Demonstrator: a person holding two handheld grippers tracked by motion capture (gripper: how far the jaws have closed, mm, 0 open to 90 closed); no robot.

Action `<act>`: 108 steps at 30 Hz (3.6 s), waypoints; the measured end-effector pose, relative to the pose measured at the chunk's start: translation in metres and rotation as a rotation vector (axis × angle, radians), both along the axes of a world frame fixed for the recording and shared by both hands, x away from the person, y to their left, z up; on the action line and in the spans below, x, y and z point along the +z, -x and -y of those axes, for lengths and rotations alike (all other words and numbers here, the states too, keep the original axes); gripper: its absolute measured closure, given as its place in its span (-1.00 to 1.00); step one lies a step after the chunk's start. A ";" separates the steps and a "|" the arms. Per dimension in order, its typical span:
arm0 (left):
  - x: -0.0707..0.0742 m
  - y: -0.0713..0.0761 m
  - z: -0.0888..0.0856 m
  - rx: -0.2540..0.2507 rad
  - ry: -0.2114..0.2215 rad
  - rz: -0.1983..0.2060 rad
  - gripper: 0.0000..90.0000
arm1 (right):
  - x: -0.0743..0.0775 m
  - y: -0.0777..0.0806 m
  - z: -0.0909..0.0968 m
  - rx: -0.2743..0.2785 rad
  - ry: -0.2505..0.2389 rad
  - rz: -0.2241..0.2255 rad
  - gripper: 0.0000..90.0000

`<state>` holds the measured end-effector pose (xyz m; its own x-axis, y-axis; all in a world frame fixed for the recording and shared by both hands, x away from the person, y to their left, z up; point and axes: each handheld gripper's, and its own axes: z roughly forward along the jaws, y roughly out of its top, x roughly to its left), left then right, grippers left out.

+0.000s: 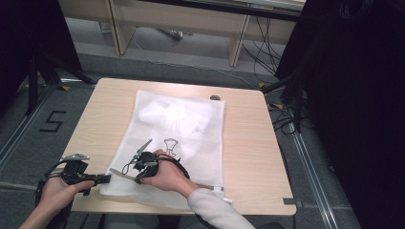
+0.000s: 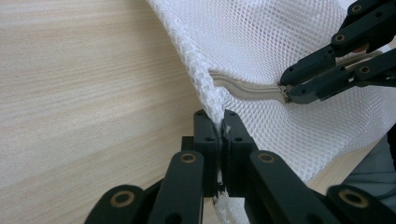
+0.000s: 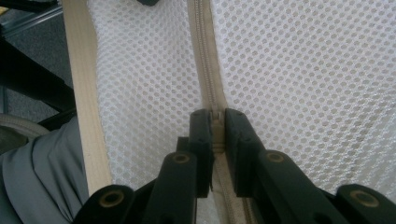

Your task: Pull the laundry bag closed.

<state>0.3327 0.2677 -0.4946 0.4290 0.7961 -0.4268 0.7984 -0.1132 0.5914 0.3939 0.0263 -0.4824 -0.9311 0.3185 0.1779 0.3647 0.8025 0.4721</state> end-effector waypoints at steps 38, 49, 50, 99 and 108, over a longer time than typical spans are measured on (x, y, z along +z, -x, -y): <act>-0.001 -0.001 -0.001 0.001 -0.008 -0.006 0.91 | 0.004 -0.001 0.025 -0.003 -0.004 -0.004 0.83; -0.001 -0.001 -0.001 0.002 -0.012 -0.005 0.91 | 0.003 -0.001 0.033 -0.020 0.011 -0.005 0.83; -0.001 -0.001 -0.001 0.002 -0.010 -0.006 0.91 | 0.004 -0.001 0.033 -0.011 0.012 -0.009 0.83; -0.001 -0.001 -0.001 0.015 -0.008 -0.010 0.91 | 0.010 -0.001 0.058 -0.045 0.026 -0.021 0.83; -0.001 -0.001 -0.002 0.019 -0.008 -0.014 0.91 | 0.012 -0.002 0.061 -0.031 0.029 -0.014 0.83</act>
<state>0.3337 0.2693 -0.4959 0.4076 0.8078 -0.4258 0.8086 -0.1026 0.5793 0.3955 -0.0344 -0.4700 -0.9184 0.3521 0.1807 0.3956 0.8044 0.4433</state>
